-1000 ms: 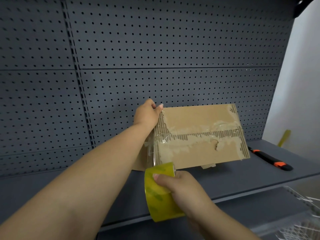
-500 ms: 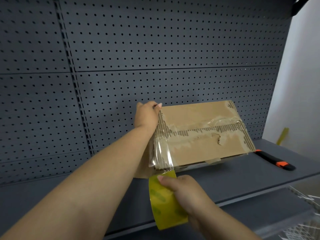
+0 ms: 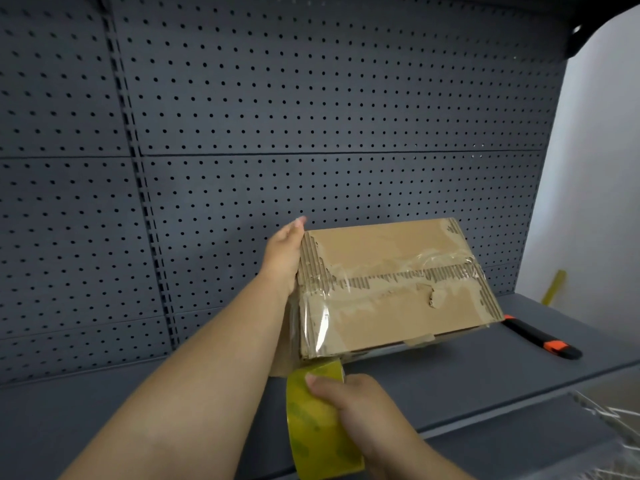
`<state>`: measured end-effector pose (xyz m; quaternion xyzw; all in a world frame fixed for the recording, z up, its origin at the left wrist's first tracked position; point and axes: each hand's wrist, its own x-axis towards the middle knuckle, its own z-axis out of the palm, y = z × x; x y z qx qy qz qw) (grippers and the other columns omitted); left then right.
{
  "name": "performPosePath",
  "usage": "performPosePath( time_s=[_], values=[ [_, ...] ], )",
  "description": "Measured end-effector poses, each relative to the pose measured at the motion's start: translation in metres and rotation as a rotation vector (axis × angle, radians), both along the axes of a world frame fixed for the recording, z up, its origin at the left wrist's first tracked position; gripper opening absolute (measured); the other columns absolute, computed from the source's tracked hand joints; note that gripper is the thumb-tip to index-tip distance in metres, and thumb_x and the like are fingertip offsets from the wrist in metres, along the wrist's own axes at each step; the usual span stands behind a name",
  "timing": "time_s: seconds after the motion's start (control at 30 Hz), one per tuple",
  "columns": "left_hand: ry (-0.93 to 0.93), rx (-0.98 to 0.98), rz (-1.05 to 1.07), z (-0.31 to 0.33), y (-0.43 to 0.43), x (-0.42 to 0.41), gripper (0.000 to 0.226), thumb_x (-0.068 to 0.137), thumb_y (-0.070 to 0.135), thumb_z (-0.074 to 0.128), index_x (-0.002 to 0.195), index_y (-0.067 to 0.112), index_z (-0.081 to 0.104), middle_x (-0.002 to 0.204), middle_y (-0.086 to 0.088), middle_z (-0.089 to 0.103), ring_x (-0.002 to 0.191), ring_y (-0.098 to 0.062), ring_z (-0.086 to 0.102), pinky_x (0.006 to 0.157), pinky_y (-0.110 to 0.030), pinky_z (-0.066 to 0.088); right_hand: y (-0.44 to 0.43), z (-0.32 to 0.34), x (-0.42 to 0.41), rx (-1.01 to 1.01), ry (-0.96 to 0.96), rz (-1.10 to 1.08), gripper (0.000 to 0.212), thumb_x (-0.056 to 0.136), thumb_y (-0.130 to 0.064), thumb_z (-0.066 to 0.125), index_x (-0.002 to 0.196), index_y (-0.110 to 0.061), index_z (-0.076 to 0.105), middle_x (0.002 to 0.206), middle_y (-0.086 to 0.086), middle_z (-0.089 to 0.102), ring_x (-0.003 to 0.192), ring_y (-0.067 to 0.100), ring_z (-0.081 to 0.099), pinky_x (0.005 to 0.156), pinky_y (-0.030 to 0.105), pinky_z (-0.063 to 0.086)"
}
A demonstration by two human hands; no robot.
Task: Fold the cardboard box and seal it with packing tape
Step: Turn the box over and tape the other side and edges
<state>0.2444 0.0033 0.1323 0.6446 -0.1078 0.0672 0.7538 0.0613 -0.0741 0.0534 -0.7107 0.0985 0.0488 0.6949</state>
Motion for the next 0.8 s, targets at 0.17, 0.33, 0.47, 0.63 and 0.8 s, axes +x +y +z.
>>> performPosePath(
  time_s=[0.17,0.33,0.47,0.63,0.8],
  values=[
    [0.130,0.146,0.036,0.003,0.000,0.012,0.064,0.090,0.059,0.033,0.144,0.047,0.000,0.158,-0.001,0.014,0.142,-0.028,0.022,0.110,-0.056,0.025,-0.003,0.001,0.001,-0.012,-0.023,0.020,0.021,0.080,-0.030,0.068,0.067,-0.013,0.070,0.052,-0.003,0.066,0.064,0.016,0.065,0.077,0.029,0.053],
    [-0.017,0.634,0.522,0.011,0.000,-0.010,0.065,0.089,0.062,0.030,0.134,0.014,0.034,0.137,-0.015,0.039,0.119,-0.033,0.044,0.094,-0.045,0.040,-0.009,0.002,0.005,0.017,-0.028,0.043,0.022,0.080,-0.030,0.068,0.072,-0.010,0.073,0.067,0.003,0.070,0.071,0.019,0.067,0.075,0.028,0.053],
    [-0.236,0.608,0.553,0.008,0.000,-0.034,0.049,0.097,0.047,0.028,0.069,0.010,0.043,0.069,-0.007,0.052,0.065,-0.024,0.046,0.052,-0.031,0.031,-0.008,-0.002,0.006,0.046,-0.009,0.012,0.027,0.078,-0.033,0.070,0.082,-0.006,0.073,0.081,0.009,0.072,0.085,0.027,0.069,0.082,0.036,0.054],
    [-0.045,0.463,0.118,-0.012,-0.012,-0.065,0.061,0.097,0.051,0.019,0.150,0.027,0.004,0.157,0.001,0.015,0.143,-0.025,0.020,0.113,-0.043,0.018,-0.009,-0.002,0.004,0.043,-0.018,0.005,0.031,0.080,-0.034,0.068,0.091,-0.005,0.071,0.090,0.011,0.072,0.090,0.028,0.068,0.084,0.036,0.053],
    [-0.033,0.277,-0.024,-0.029,-0.011,-0.048,0.104,0.069,0.061,0.065,0.137,0.055,-0.013,0.158,0.008,0.010,0.142,-0.022,0.023,0.112,-0.050,0.027,-0.008,-0.002,0.004,0.034,-0.032,0.021,0.030,0.083,-0.034,0.066,0.094,-0.006,0.070,0.088,0.010,0.071,0.090,0.029,0.068,0.081,0.037,0.054]
  ],
)
